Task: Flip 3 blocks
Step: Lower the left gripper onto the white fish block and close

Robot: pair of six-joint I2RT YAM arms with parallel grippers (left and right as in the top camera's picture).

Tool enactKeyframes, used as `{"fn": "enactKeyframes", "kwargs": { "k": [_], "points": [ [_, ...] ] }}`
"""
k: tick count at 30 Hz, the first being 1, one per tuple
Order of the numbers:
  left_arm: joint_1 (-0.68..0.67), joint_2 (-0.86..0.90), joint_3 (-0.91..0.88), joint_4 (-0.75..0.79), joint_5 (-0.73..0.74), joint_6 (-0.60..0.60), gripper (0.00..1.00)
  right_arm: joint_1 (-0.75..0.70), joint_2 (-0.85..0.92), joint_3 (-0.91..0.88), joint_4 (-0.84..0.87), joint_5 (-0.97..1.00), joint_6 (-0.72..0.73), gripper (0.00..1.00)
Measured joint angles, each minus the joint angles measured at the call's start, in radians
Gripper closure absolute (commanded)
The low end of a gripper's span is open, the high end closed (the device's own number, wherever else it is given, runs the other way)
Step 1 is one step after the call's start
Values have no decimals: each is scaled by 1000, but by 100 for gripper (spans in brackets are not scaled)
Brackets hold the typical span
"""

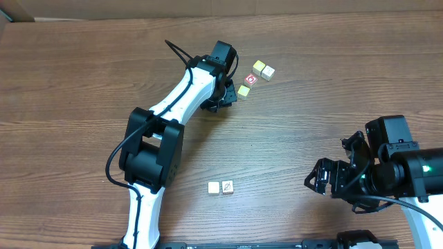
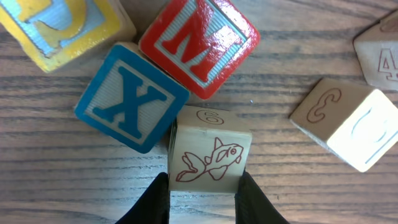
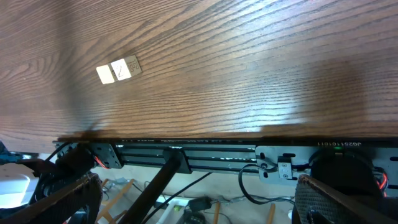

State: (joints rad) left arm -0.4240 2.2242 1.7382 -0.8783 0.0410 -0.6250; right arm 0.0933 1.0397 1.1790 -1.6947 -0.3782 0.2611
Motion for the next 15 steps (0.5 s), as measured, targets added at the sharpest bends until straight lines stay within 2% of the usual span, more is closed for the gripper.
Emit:
{"fn": "enactKeyframes", "kwargs": {
  "k": [1,2,5,8,12,15],
  "points": [
    [0,0,2,-8,1,7,77,0,0,0,0,0,0,0],
    [-1,0,3,-21,3,16,69,0,0,0,0,0,0,0],
    [-2,0,5,-51,9,34,54,0,0,0,0,0,0,0],
    [-2,2,5,-57,11,60,46,0,0,0,0,0,0,0],
    [-2,2,5,-49,11,114,48,0,0,0,0,0,0,0],
    [-2,2,5,-38,11,165,59,0,0,0,0,0,0,0]
  ]
}}
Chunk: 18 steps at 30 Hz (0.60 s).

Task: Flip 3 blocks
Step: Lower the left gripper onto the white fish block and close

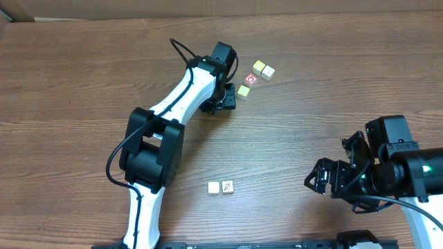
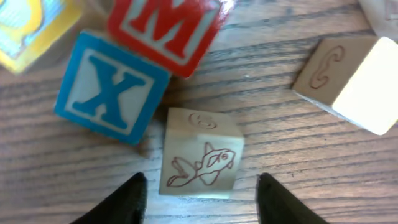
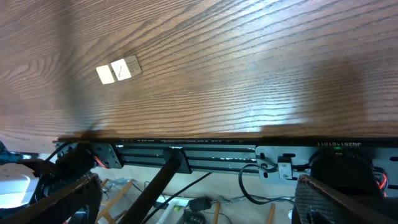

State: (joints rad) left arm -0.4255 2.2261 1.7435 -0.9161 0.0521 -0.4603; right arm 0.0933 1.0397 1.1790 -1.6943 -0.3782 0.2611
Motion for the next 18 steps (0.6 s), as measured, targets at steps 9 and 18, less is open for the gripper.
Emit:
{"fn": "enactKeyframes", "kwargs": {
  "k": [9,18],
  "points": [
    [0,0,0,53,-8,99,74,0,0,0,0,0,0,0],
    [0,0,0,55,-11,109,88,0,0,0,0,0,0,0]
  ]
}}
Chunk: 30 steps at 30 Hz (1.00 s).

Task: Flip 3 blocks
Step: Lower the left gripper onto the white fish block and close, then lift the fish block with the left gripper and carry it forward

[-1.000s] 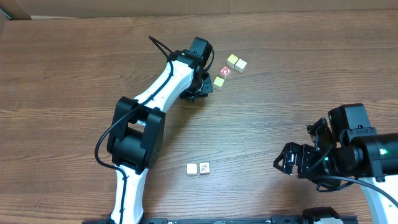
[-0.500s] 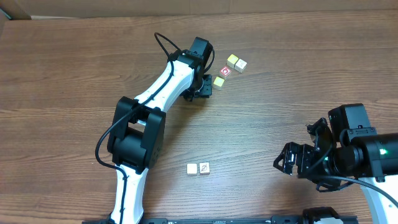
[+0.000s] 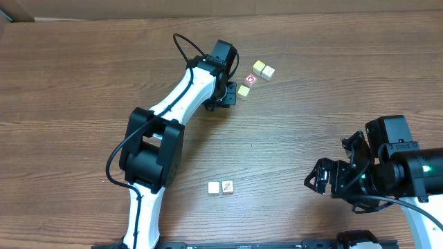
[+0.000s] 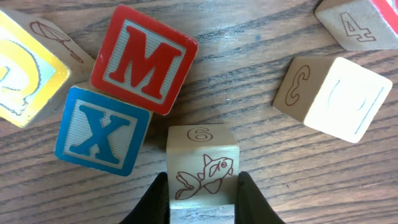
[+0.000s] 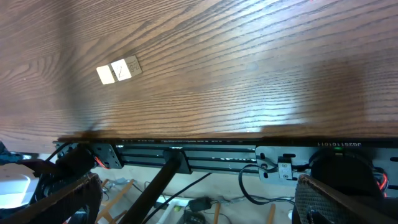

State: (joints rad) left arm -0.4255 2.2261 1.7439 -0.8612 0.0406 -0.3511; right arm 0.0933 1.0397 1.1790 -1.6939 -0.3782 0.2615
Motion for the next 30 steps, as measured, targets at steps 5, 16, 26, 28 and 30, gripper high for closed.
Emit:
{"fn": "enactKeyframes", "kwargs": {
  "k": [5,16,26,28,30],
  "points": [
    [0,0,4,-21,10,8,92,0,0,0,0,0,0,0],
    [0,2,150,-246,28,-39,96,0,0,0,19,0,0,0],
    [-16,-67,183,-438,4,-77,95,0,0,0,16,0,0,0],
    [-37,-106,183,-478,-25,-97,95,0,0,0,15,0,0,0],
    [-65,-148,179,-487,-49,-113,95,0,0,0,11,0,0,0]
  ]
}}
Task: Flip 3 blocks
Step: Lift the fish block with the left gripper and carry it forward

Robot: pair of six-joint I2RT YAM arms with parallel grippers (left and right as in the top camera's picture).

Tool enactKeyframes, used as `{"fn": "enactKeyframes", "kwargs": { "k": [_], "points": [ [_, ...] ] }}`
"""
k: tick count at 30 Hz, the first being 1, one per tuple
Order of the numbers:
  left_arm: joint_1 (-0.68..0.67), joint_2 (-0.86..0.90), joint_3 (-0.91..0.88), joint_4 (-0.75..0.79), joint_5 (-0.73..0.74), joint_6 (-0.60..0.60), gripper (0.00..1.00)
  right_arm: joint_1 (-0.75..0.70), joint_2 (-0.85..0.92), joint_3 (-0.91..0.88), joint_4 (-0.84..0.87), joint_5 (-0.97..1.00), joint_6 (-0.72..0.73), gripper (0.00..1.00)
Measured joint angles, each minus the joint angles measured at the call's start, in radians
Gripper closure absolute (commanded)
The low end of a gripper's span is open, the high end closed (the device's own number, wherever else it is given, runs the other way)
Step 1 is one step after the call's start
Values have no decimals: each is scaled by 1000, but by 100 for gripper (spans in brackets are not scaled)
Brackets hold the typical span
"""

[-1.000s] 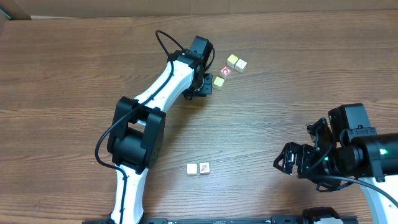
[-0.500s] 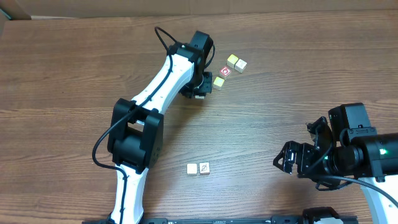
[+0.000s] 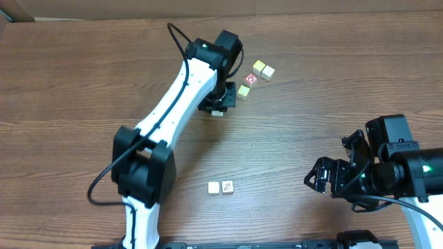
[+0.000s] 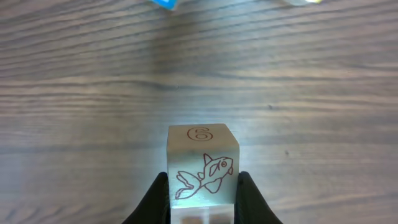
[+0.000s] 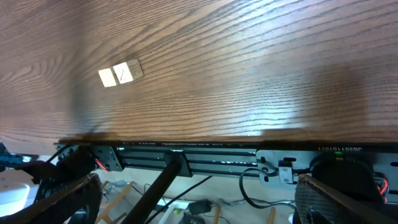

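Observation:
A pale wooden block [image 4: 202, 155] with a red fish drawing and a "6" on its far face hangs above the table. My left gripper [image 4: 202, 186] is shut on it, one finger on each side. Overhead, the left gripper [image 3: 218, 105] stands raised, just left of a cluster of blocks: two pale ones [image 3: 263, 69], a red one [image 3: 250, 79] and a yellowish one [image 3: 243, 90]. A corner of a blue block [image 4: 163, 3] shows at the wrist view's top edge. My right gripper [image 3: 332, 180] hangs open, empty, over the table's front edge.
Two small pale blocks [image 3: 220, 187] lie side by side near the front middle of the table; the same two blocks [image 5: 119, 73] show in the right wrist view. Below the front edge [image 5: 186, 146] are a rail, cables and hardware.
My left gripper, shut on the fish block beside the X and M blocks, now holds it up off the table. Those blocks have nearly left the wrist view. The right arm has not moved.
My left fingers first stood against the fish block, which touched the X and M blocks. Then they were spread apart with the block loose between them. Then they were shut on it again, and now it is held above the table.

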State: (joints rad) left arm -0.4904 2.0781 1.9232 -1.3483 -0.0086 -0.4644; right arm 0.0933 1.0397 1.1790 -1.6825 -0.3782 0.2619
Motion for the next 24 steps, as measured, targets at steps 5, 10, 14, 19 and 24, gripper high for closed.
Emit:
{"fn": "enactKeyframes", "kwargs": {
  "k": [5,10,14,19,24],
  "points": [
    [-91,-145,-77,-2,-56,-42,95,0,0,0,-9,0,0,0],
    [-171,-324,-264,10,-77,-106,95,0,0,0,-13,0,0,0],
    [-180,-471,-481,48,-82,-167,96,0,0,0,-13,0,-1,0],
    [-180,-695,-774,106,-69,-235,96,0,0,1,-12,0,0,0],
    [-180,-917,-996,156,-42,-292,94,0,0,1,-5,0,-1,0]
  ]
}}
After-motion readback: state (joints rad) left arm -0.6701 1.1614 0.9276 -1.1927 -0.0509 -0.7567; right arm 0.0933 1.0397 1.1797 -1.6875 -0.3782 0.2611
